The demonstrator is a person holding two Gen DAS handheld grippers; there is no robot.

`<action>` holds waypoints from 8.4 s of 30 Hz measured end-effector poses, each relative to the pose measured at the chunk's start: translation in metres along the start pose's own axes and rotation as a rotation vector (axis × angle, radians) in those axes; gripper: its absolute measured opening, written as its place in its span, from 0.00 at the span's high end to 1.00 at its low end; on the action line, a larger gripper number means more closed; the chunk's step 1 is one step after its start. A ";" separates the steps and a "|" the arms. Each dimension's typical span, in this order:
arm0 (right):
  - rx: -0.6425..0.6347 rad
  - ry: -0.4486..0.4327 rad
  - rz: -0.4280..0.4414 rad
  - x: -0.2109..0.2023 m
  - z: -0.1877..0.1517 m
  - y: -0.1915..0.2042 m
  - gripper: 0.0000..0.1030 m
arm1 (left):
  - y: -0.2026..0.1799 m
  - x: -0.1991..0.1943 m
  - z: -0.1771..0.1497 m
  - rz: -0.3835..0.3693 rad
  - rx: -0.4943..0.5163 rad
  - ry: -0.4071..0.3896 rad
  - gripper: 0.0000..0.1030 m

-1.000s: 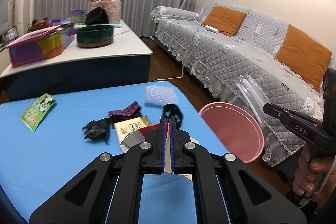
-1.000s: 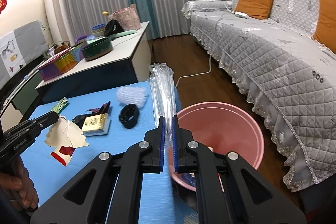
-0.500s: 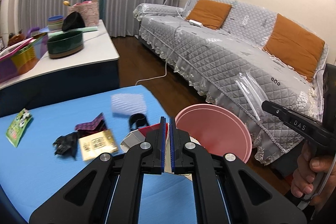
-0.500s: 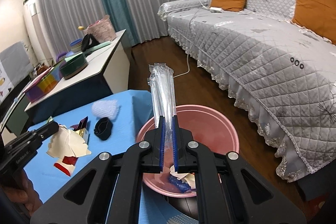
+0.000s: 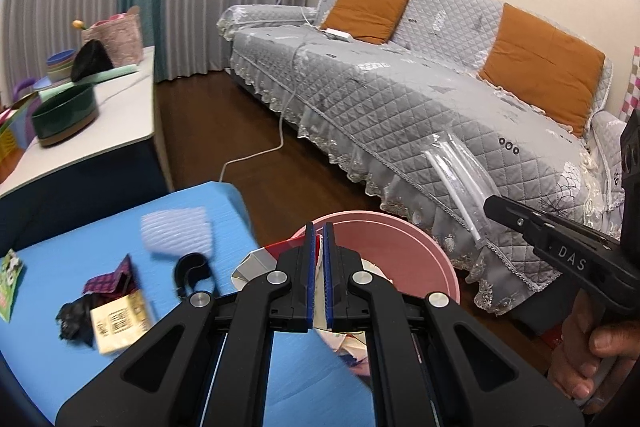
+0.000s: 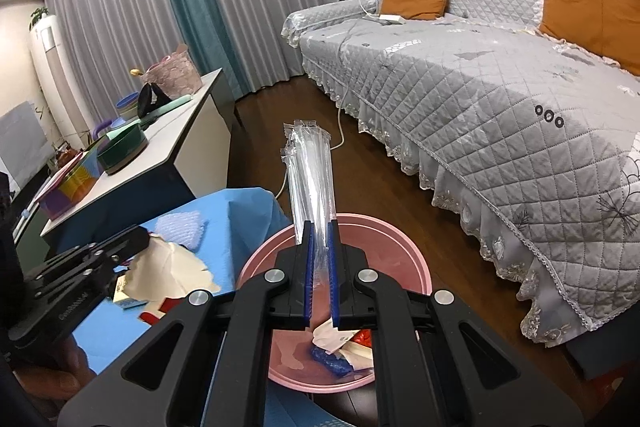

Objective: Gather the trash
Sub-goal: 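Open both tools to drop the carton and straw bag into the bin, then reach the left tool to the black plastic bag while the right tool reaches the black band, then grasp the black plastic bag with the left tool while the right tool grasps the black band, then carry the black bag and black band over the pink bin with both tools, then open both tools to drop the black bag and band into the bin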

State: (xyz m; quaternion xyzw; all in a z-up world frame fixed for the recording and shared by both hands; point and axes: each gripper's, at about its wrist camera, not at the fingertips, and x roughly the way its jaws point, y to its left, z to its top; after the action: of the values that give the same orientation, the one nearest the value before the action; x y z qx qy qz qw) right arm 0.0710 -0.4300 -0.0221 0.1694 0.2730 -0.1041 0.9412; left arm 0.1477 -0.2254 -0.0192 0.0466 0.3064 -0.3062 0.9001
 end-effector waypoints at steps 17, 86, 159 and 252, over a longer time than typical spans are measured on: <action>0.015 0.059 -0.031 0.018 -0.002 -0.015 0.68 | -0.014 0.033 0.004 -0.026 0.022 0.052 0.76; -0.269 0.210 0.110 0.128 -0.068 0.198 0.50 | 0.243 -0.035 -0.101 0.278 -0.399 0.096 0.56; -0.323 0.072 0.173 0.040 -0.058 0.197 0.85 | 0.181 -0.103 -0.080 0.354 -0.242 -0.005 0.55; -0.077 0.024 0.018 0.026 -0.021 0.059 0.53 | 0.042 -0.012 -0.040 0.104 -0.085 0.025 0.48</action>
State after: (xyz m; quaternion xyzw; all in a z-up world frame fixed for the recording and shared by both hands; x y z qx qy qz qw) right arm 0.0999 -0.3705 -0.0380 0.1370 0.2867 -0.0831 0.9445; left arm 0.1435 -0.1745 -0.0487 0.0279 0.3276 -0.2449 0.9121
